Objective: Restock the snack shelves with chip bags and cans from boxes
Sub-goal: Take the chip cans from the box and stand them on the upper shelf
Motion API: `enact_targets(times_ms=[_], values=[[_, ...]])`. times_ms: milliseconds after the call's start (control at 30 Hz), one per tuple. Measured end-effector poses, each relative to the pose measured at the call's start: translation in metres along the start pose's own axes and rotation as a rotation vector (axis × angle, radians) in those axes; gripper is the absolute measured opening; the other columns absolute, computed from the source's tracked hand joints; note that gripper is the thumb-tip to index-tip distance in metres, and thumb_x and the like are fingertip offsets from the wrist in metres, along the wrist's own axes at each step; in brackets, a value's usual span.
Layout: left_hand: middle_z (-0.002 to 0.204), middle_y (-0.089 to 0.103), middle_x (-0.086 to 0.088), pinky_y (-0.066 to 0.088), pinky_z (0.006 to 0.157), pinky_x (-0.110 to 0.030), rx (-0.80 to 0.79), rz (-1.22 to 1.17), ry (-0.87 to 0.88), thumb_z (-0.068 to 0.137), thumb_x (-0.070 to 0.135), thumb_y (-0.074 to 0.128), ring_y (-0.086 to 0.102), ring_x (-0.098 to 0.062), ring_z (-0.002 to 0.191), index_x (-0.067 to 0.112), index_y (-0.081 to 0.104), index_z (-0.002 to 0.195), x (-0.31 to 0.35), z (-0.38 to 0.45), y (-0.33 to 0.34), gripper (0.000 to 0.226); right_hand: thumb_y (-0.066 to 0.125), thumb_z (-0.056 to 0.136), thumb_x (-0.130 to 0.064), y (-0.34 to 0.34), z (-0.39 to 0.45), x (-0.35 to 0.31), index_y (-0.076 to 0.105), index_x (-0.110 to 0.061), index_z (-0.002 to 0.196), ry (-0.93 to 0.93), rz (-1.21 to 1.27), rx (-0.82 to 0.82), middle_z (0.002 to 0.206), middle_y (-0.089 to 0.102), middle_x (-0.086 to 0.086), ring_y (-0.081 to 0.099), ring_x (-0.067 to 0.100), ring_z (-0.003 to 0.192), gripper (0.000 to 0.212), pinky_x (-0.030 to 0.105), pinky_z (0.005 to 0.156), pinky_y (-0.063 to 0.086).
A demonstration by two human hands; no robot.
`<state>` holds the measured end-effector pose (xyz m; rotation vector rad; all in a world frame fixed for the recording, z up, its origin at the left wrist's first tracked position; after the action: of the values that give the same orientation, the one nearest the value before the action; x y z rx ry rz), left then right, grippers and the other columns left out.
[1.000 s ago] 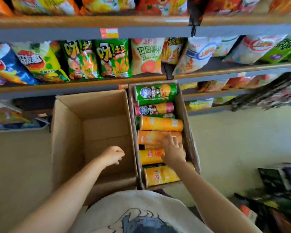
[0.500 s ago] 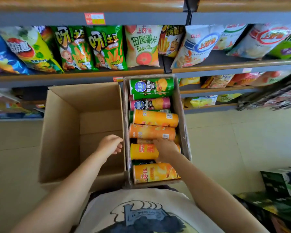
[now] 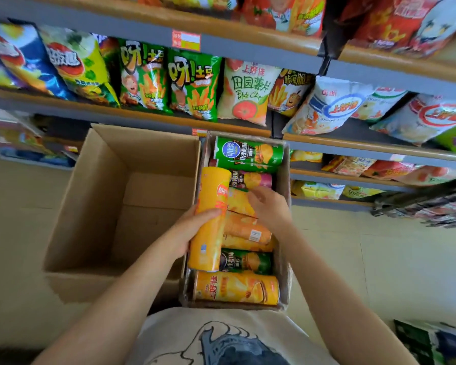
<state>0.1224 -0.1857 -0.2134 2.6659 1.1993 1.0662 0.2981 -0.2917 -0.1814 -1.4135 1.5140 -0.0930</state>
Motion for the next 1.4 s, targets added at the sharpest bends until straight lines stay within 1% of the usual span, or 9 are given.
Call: enact_targets(times_ms=[133,267,367,500,667,800,1067,1233,1400], values=[[0.092,0.077,-0.005,0.057,0.073,-0.039,0.099,-0.050,0.003,0.083,0.038,0.076,0.074,-0.024,0.082,0.028,0.060,0.115,0.001,-0.015,-0.031,0.038,0.067,0.086,-0.056,0.029,0.045,0.034,0.029,-0.021,0.153,0.038,-0.572,-0.208,0.153,0.039,0.007,0.040,0.028,0.138,0.084,0.048,0.109,0.037],[0.094,0.077,-0.011,0.059,0.079,-0.043,0.174,-0.133,0.000,0.073,0.045,0.078,0.074,-0.027,0.082,0.019,0.063,0.119,-0.003,-0.029,-0.057,0.054,0.072,0.069,-0.074,0.055,0.061,0.050,0.029,-0.016,0.153,0.112,-0.619,-0.344,0.154,0.035,0.011,0.042,0.033,0.137,0.110,0.047,0.111,0.038],[0.108,0.074,-0.015,0.057,0.089,-0.051,0.231,-0.187,-0.036,0.064,0.053,0.082,0.072,-0.032,0.096,0.021,0.060,0.127,-0.009,-0.033,-0.070,0.074,0.079,0.066,-0.067,0.062,0.060,0.050,0.044,-0.015,0.145,0.120,-0.456,-0.401,0.140,0.054,0.007,0.054,0.029,0.125,0.101,0.034,0.098,0.046],[0.105,0.075,-0.014,0.056,0.088,-0.047,0.252,-0.177,-0.086,0.082,0.056,0.069,0.071,-0.032,0.094,0.020,0.064,0.122,-0.009,-0.034,-0.072,0.055,0.079,0.074,-0.056,0.053,0.035,0.047,0.046,-0.017,0.143,0.187,-0.189,-0.349,0.127,0.058,0.000,0.057,0.024,0.118,0.085,0.030,0.091,0.044],[0.089,0.078,-0.010,0.056,0.077,-0.041,0.214,-0.138,-0.080,0.085,0.064,0.060,0.074,-0.027,0.081,0.022,0.067,0.113,0.012,-0.033,-0.054,0.051,0.065,0.081,-0.063,0.033,-0.019,0.011,0.066,-0.018,0.118,0.339,0.693,-0.376,0.098,0.078,0.004,0.075,0.021,0.086,0.058,0.036,0.074,0.060],[0.080,0.078,-0.004,0.054,0.071,-0.037,0.137,-0.129,0.025,0.090,0.061,0.051,0.075,-0.020,0.071,0.025,0.063,0.107,0.039,-0.034,-0.025,0.042,0.052,0.091,-0.059,0.025,-0.042,-0.022,0.067,-0.025,0.112,0.333,0.973,-0.407,0.103,0.077,0.006,0.075,0.022,0.090,0.042,0.037,0.075,0.060],[0.094,0.078,-0.007,0.057,0.080,-0.039,0.122,-0.109,0.202,0.092,0.061,0.048,0.076,-0.023,0.083,0.021,0.068,0.111,0.112,-0.060,0.006,0.048,0.084,0.065,-0.041,-0.004,-0.056,-0.082,0.046,-0.019,0.141,-0.013,1.125,-0.349,0.128,0.067,0.014,0.065,0.034,0.116,0.088,0.058,0.098,0.051],[0.100,0.076,0.000,0.060,0.080,-0.040,0.136,0.011,0.672,0.082,0.061,0.061,0.074,-0.020,0.092,0.026,0.063,0.109,0.228,-0.125,0.038,0.044,0.093,0.056,-0.047,-0.093,-0.065,-0.162,0.048,-0.018,0.139,-0.323,1.060,-0.204,0.125,0.068,0.013,0.067,0.034,0.113,0.099,0.055,0.093,0.054],[0.107,0.074,0.016,0.057,0.086,-0.033,0.010,0.144,1.029,0.086,0.057,0.059,0.071,-0.007,0.102,0.033,0.060,0.115,0.346,-0.203,0.091,0.038,0.076,0.076,-0.027,-0.200,-0.090,-0.259,0.053,-0.014,0.131,-0.623,1.031,0.039,0.113,0.074,0.008,0.072,0.026,0.101,0.060,0.043,0.081,0.059]])
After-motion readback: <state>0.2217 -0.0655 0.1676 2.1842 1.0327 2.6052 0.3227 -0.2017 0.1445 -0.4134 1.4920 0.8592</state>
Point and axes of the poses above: each hand's wrist, its own z-axis towards the middle knuckle, its own y-axis out of the palm, x = y × z, the point moved 5 cm from there along z, towards the middle knuckle
